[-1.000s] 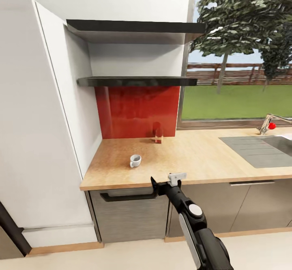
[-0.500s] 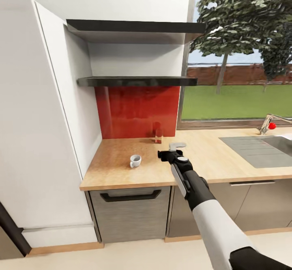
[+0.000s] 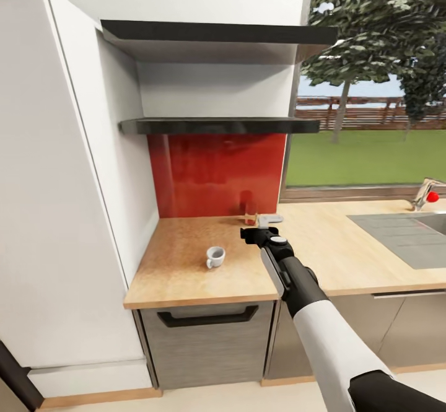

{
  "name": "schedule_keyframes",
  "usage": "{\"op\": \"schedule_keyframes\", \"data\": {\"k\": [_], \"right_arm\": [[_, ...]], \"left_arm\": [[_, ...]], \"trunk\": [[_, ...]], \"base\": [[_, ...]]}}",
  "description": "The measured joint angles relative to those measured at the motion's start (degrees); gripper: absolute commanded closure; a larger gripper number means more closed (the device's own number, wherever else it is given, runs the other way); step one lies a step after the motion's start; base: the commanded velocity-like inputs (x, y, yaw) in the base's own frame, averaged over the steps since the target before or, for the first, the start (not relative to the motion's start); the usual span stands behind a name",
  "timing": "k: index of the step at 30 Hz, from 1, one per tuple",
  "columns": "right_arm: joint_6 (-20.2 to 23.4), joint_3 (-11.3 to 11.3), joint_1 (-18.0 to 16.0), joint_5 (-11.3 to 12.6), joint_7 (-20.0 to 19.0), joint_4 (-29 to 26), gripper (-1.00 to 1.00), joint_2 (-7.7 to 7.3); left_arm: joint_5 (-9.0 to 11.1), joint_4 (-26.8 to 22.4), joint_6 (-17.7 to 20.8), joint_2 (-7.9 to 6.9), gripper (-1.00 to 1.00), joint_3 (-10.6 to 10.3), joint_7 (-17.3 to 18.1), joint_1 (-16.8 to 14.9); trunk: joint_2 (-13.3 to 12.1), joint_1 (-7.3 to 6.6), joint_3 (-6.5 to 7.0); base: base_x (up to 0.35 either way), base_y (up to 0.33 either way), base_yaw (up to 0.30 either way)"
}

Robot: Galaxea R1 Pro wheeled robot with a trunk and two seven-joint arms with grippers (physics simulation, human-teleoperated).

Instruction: Set up a coffee station on the kitchen countertop: keep the coffee maker on the countertop, move the bottle of coffee from the kitchen shelf to the counter next to the coffee maker, place a paper coffee filter on top of the coffee maker, put the saucer next to the coffee maker with the coffee cup on the saucer, and place the electric kettle next to the coffee maker.

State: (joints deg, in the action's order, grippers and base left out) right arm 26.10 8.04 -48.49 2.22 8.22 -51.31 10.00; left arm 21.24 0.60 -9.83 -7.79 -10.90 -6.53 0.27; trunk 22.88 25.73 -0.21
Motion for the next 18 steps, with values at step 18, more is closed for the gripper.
{"op": "schedule_keyframes", "data": {"k": [18], "right_arm": [[0.0, -0.29, 0.08, -0.01, -0.07, 2.45, -1.0, 0.0]], "left_arm": [[-0.18, -0.04, -0.04, 0.57, -1.0, 0.03, 0.06, 0.0]], "trunk": [[-0.03, 0.03, -0.23]], "base": [[0.046, 0.038, 0.068]]}}
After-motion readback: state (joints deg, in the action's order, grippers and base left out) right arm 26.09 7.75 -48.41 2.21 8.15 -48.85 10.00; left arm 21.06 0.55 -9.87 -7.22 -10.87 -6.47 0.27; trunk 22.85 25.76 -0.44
